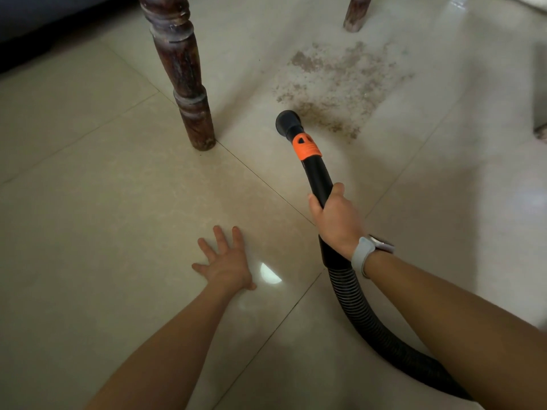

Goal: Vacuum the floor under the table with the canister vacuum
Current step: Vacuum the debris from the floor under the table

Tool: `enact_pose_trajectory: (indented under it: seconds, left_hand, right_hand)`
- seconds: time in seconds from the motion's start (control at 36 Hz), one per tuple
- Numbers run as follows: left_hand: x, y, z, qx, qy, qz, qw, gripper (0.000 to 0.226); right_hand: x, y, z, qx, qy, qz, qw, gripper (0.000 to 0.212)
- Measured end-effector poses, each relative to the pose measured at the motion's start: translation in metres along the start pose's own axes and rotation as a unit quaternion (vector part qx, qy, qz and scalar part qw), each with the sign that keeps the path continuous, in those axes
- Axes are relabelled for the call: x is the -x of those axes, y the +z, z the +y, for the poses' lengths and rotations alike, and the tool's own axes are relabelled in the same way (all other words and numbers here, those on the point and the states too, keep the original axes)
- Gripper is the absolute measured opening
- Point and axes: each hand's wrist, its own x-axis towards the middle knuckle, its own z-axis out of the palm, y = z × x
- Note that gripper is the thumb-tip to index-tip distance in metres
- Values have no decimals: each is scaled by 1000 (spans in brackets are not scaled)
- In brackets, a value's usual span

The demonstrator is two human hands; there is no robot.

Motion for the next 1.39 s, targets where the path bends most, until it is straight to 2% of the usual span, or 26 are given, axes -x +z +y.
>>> enact_pose_trajectory:
  seconds: [0.19,0.42,0.58,0.72,0.86,0.92,1.03,1.17,1.39]
  left_hand:
    - [-1,12,22,24,9,33,999,113]
    - [-1,14,22,22,13,38,999,113]
    - [1,13,24,23,8,44,999,112]
    - [5,19,27,21,16,51,998,96]
    - [11,29,34,11,55,60,997,77]
    - [11,33,34,9,68,57,996,79]
    - [12,35,30,-20,74,47,996,98]
    - [11,35,30,-25,77,44,996,102]
    - [10,36,30,-23,77,49,996,102]
  right_hand:
    - [8,-12,26,-31,27,9,999,37]
    - [26,-21,66,-83,50,33,995,35]
    - [38,-30,84,-93,60,23,994,30]
    - [43,-40,95,-149,74,20,986,27]
    - [39,-50,105,-264,110,35,958,30]
    - [34,-53,108,-308,125,42,942,30]
    - [19,-58,110,-388,162,48,906,31]
    - [1,-61,105,-456,214,38,863,33]
    - [-6,-62,110,-494,244,3,834,32]
